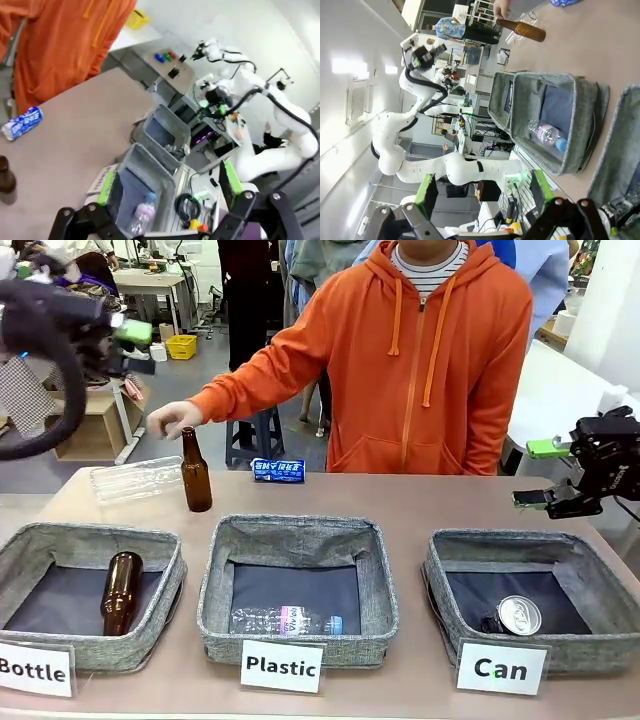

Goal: Sort the can waste into the basket.
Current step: Pick up the can waste from the table and place it in the right Fabric basket.

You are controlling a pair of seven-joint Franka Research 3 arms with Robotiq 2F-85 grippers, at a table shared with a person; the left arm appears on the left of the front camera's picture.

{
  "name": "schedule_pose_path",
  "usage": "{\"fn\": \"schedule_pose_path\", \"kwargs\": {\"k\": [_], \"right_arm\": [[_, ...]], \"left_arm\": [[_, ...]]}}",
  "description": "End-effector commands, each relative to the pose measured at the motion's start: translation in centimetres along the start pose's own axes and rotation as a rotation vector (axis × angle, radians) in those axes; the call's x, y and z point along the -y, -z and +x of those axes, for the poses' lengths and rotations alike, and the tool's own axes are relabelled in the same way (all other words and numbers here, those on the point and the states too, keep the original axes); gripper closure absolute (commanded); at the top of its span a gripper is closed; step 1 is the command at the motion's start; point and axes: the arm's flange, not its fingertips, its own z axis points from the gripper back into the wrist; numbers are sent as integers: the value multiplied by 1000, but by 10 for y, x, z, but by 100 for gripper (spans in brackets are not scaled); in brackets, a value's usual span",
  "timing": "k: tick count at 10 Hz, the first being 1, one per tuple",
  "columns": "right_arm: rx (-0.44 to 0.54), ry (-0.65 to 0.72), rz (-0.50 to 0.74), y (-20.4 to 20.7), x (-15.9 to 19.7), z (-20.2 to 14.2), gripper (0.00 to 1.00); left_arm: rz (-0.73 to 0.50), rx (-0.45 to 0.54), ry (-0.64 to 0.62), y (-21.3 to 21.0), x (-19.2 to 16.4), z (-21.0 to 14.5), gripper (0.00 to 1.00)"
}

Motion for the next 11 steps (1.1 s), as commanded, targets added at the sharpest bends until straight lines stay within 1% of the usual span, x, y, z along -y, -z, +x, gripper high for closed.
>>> {"fn": "schedule_pose_path", "kwargs": {"k": [1, 2, 3, 4, 5, 6, 8, 10, 11], "right_arm": [[5, 9, 18, 2, -5, 1, 0], [5, 9, 18, 2, -5, 1, 0], [5, 9, 18, 2, -5, 1, 0], [5, 9, 18, 2, -5, 1, 0], [5, 9, 18, 2, -5, 1, 0], [5, 9, 18, 2, -5, 1, 0], [5, 9, 18, 2, -5, 1, 0], [5, 9, 18, 2, -5, 1, 0], [5, 9, 18, 2, -5, 1, 0]], "left_arm": [[10, 57, -101, -69, -43, 7, 0], [9, 112, -136, -123, -52, -14, 0], [35, 228, -158, -178, -56, -49, 0], [48, 330, -183, -222, -59, -85, 0], [77, 427, -211, -254, -61, -113, 0], [131, 539, -254, -282, -68, -136, 0], [80, 668, -286, -318, -79, -165, 0], [56, 685, -284, -320, -86, -172, 0], [71, 677, -274, -314, -86, -165, 0]]}}
